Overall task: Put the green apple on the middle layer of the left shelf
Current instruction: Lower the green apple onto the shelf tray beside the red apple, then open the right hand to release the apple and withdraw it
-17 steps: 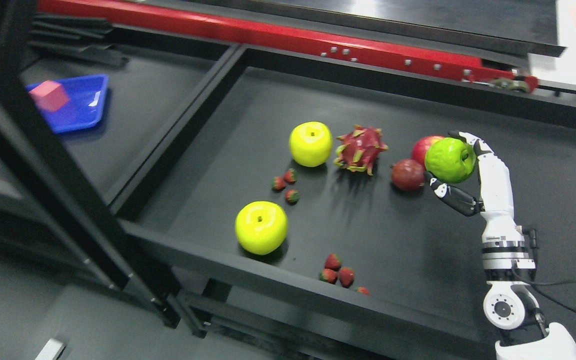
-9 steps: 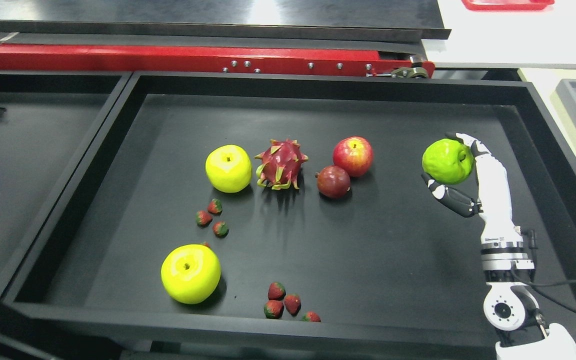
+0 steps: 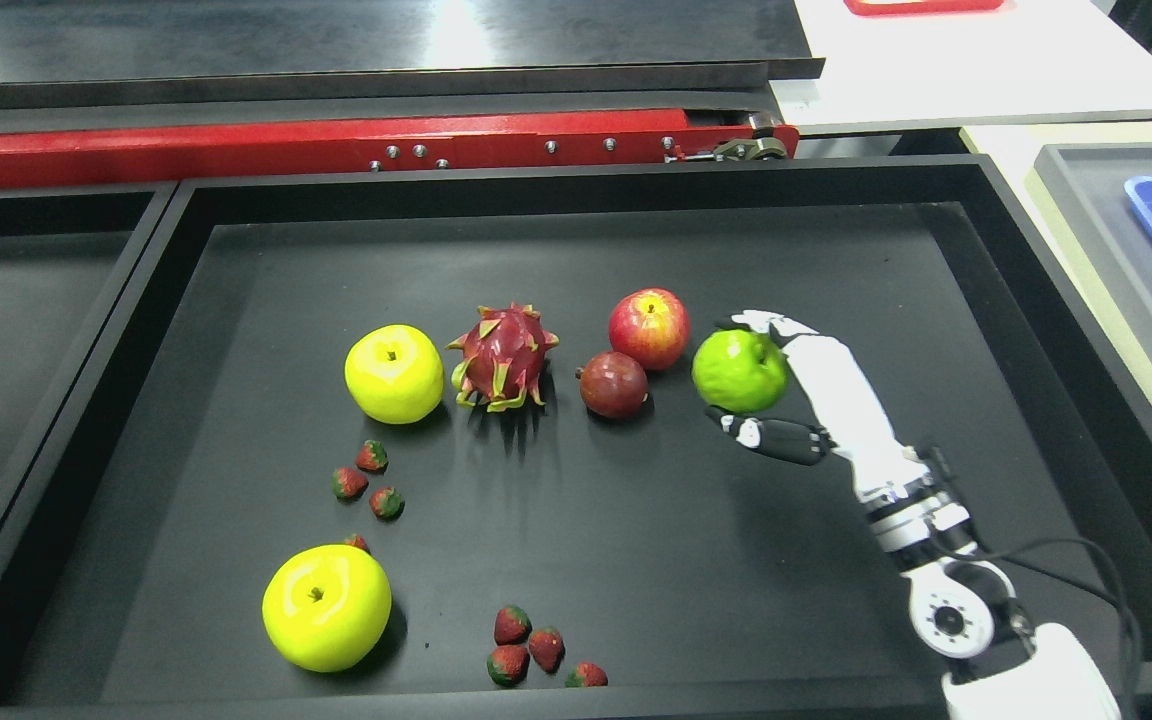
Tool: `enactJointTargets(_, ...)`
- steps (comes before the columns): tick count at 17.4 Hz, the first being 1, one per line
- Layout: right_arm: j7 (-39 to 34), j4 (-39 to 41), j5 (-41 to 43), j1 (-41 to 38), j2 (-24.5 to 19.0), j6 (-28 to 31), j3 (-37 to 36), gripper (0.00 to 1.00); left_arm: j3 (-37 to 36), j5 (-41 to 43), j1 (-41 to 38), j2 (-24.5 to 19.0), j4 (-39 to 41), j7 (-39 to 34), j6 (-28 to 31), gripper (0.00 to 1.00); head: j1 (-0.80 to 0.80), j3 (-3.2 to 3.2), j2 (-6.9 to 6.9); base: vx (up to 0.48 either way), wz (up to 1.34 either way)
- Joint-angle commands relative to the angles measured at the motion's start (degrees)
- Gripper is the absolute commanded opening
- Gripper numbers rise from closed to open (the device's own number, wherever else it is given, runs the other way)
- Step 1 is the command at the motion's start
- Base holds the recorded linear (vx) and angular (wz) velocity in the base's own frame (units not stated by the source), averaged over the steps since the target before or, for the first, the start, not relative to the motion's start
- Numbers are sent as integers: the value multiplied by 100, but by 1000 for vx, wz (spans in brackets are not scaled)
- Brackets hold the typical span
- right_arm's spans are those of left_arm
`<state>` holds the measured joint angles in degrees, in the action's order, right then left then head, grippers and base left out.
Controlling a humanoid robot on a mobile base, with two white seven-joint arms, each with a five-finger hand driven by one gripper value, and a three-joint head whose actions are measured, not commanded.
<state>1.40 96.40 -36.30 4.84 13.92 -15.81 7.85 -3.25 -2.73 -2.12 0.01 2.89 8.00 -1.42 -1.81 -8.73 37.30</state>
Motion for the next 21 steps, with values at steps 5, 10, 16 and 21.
enactJointTargets(5,-455,-1290,-1134,1124,-1075,183,2072,1,0,0,1,-101,1,-1,2,100,0,0,0,31,-90)
enactJointTargets(10,-649,-1774,-1125,1336,-1287,174,2133,4,0,0,1,-101,1,-1,2,100,0,0,0,4,-7)
enactJointTargets(16,-966,-1721,-223,1230,-1278,359,1757,100,0,0,1,-101,1,-9,2,100,0,0,0,0,0)
enactJointTargets(21,-1044,-1546,2234,625,-1292,148,221,100,0,0,1,-101,1,-1,2,100,0,0,0,0,0)
